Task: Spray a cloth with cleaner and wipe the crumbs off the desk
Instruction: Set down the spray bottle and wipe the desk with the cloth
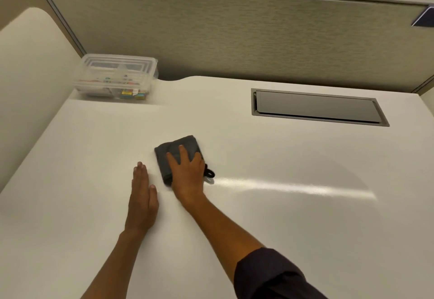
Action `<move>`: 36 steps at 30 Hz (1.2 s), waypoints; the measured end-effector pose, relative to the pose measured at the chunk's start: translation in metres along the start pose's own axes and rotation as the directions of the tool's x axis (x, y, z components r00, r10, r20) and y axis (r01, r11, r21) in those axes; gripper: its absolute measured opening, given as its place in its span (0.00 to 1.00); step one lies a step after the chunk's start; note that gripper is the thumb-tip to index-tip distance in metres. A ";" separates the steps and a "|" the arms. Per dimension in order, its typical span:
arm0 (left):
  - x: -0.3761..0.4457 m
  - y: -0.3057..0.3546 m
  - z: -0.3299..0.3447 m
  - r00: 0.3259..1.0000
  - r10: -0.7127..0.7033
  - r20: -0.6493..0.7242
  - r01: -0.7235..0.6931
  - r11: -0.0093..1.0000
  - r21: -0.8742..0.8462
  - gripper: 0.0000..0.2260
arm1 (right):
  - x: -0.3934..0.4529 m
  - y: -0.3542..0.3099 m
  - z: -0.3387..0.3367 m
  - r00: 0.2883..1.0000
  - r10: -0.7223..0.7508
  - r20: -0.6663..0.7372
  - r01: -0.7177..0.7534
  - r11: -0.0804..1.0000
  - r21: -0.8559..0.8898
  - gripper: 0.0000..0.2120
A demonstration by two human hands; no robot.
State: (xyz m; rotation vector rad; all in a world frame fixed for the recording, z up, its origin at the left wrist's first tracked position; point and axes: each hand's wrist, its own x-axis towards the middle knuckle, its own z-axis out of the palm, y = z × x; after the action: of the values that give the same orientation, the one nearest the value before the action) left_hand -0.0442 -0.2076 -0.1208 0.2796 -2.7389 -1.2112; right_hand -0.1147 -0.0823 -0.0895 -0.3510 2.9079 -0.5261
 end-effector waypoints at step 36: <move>-0.042 0.028 0.031 0.964 0.098 0.249 -0.191 0.903 0.385 0.35 | -0.154 0.320 -0.101 0.498 0.804 -0.326 -0.792 0.575 0.208 0.32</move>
State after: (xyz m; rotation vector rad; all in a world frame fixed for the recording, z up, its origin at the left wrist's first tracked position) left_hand -0.0124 -0.1573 -0.1229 -0.0292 -3.1261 -0.6588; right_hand -0.0515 0.2815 -0.0940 1.2319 2.9288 -0.4901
